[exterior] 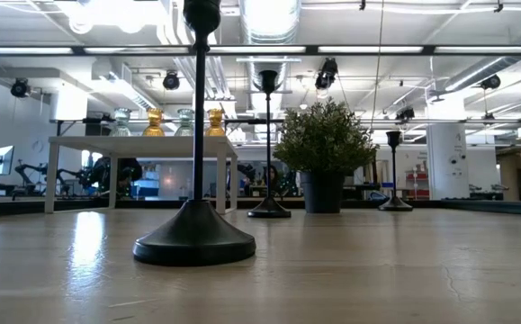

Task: Pick & Place candle stick holders
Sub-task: Put the top large black candle holder on the shelf

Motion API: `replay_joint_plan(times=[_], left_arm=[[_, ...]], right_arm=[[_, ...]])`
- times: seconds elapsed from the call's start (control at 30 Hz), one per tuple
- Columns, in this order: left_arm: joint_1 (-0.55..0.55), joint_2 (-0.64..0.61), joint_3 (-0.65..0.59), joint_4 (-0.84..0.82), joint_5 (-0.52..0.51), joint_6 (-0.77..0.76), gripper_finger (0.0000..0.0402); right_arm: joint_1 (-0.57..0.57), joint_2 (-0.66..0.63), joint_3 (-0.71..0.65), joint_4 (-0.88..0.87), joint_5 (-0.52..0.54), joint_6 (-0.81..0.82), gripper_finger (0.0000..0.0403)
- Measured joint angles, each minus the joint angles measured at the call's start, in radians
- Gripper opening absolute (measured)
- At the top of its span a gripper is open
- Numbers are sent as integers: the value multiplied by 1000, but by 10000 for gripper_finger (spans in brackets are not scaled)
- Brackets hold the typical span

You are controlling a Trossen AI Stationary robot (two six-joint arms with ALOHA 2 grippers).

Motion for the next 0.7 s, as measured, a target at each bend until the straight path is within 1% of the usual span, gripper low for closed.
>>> replay_joint_plan(times=[0.13, 0.2, 0.3, 0.43, 0.5, 0.6, 0.7], left_arm=[[-1, 1, -16, -73, -12, 48, 20], [-1, 0, -27, -94, -16, 66, 6], [-6, -2, -55, -96, -52, 85, 7], [-37, 3, -113, -97, -80, 89, 4], [-63, 4, -146, -98, -115, 93, 4], [-124, 6, -201, -91, -194, 98, 4], [-211, 11, -256, -44, -291, 111, 4]], right_arm=[[-1, 90, 96, -163, 0, 26, 159], [2, 127, 118, -237, -1, 56, 152], [18, 158, 123, -294, -3, 121, 141], [54, 162, 89, -290, -7, 163, 130], [70, 160, 64, -290, -5, 187, 125], [87, 150, 25, -286, 1, 212, 119], [92, 140, -19, -267, 4, 236, 113]])
